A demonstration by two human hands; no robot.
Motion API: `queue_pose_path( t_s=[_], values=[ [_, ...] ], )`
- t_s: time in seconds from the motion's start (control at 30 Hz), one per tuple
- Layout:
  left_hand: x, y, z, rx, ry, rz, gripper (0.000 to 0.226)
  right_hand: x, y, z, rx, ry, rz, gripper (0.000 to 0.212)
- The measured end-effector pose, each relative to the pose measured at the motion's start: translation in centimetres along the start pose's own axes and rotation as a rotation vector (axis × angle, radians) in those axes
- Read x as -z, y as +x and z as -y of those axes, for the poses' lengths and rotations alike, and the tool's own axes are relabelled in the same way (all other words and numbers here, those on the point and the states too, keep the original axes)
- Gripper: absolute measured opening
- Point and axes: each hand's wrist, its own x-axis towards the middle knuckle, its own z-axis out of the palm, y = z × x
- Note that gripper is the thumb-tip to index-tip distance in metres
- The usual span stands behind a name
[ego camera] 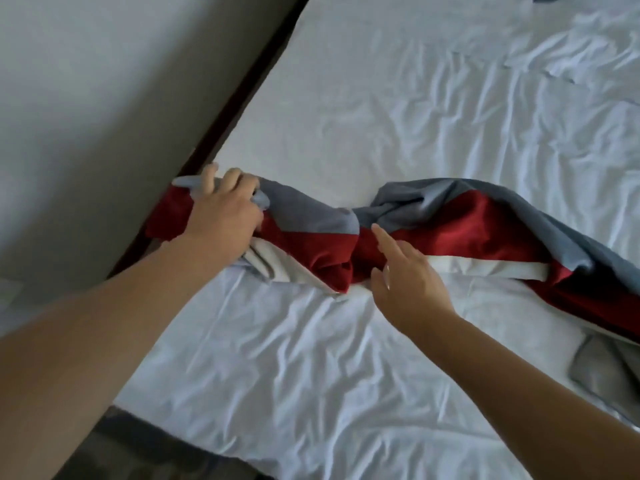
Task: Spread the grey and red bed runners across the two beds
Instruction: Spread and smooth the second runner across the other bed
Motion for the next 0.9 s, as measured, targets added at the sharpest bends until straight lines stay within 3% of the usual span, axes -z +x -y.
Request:
queue_pose_path(
  t_s=[0.13, 0.3, 0.43, 0.5, 0.63, 0.67, 0.77, 0.83, 0.9],
  values=[
    [-4.1, -2.2, -3.9, -0.05, -0.092, -0.008, 0.022, -2.4, -0.6, -2.3, 0.007, -0.165, -0.005, 0.069],
    [-6.5, -3.0, -12.0, -0.131, -0.286, -0.06, 0.054, -2.0, -1.8, -6.8, -0.047, -0.537, 0.044, 0.078],
    [-6.2, -2.3, -16.4, -0.071, -0.275, 0.022, 0.089, 0.1, -1.2, -10.8, -0.125, -0.638, 0.06, 0.049],
    [-6.1, -2.1, -18.0, -0.03, -0.236, 0.108, 0.082, 0.3, -1.0, -11.4, -0.104, -0.619, 0.074, 0.044],
    [-6.2, -2.4, -17.7, 0.047, -0.238, 0.136, 0.037, -1.2, -0.4, -10.1, 0.032, -0.574, -0.029, 0.07],
    [-6.3, -2.6, -16.8, 0.053, -0.293, 0.141, 0.033, -1.6, 0.0, -9.7, 0.079, -0.582, -0.052, 0.068],
    [-7.1, -3.9, -14.0, 0.014, -0.39, 0.189, 0.028, -2.7, 1.0, -8.5, 0.19, -0.625, -0.066, 0.032],
    [-7.5, -5.3, -12.6, -0.012, -0.334, 0.234, 0.026, -3.8, 0.7, -7.3, 0.18, -0.605, 0.016, 0.04],
    [-7.7, -6.7, -11.4, -0.018, -0.284, 0.241, 0.024, -5.6, -1.0, -6.0, 0.177, -0.543, 0.106, 0.034]
  ],
)
